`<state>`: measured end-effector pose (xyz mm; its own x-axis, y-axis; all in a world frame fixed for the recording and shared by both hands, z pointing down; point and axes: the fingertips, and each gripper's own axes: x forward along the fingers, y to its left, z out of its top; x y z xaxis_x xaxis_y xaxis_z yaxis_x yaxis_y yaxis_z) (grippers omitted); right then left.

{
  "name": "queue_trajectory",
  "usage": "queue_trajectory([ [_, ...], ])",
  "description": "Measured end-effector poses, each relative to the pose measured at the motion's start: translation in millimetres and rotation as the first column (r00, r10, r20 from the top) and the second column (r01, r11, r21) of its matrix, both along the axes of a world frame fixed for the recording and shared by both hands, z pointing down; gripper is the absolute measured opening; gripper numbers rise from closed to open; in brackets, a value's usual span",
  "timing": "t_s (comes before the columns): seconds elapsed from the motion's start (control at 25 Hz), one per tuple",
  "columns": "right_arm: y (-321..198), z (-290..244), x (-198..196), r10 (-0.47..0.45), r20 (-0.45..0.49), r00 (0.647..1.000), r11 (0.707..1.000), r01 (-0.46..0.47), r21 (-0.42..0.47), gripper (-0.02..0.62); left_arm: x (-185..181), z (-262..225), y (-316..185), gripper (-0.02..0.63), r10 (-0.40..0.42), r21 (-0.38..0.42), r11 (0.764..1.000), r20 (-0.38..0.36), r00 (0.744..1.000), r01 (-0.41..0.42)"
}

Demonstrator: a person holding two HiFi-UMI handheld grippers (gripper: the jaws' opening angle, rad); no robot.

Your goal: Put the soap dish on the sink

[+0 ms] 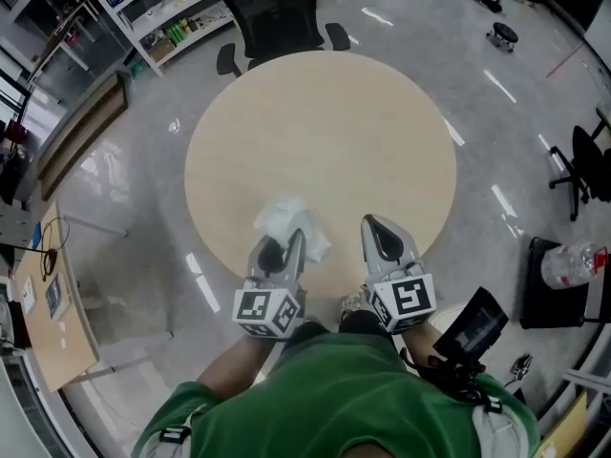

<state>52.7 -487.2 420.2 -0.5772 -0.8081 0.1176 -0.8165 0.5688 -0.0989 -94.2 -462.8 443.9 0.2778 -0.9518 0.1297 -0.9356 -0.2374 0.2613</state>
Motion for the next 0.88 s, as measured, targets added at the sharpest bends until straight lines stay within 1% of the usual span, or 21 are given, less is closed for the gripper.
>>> queue_trajectory([
  [0.24, -31, 19, 15, -0.04, 0.005, 0.999, 0.998, 0.041, -0.044, 0.003, 17, 15, -25, 0.152, -0.036, -0.038, 0.999, 0.015, 0.999, 0.037],
  [0.44, -49, 39, 13, -0.063, -0.003, 0.998, 0.995, 0.062, -0.084, 0.003, 19, 31, -37, 0.152, -0.057, -0.078, 0.995, 0.022, 0.998, 0.059],
  [0.64, -62, 68, 1, -0.074, -0.04, 0.996, 0.988, 0.068, -0.135, 0.002, 13, 62, -53, 0.152, -0.046, -0.133, 0.99, 0.02, 0.999, 0.049],
  [0.88, -76, 115, -3, -0.066, -0.092, 0.994, 0.975, 0.045, -0.216, 0.003, 16, 108, -72, 0.152, -0.021, -0.234, 0.972, 0.001, 1.0, 0.021],
])
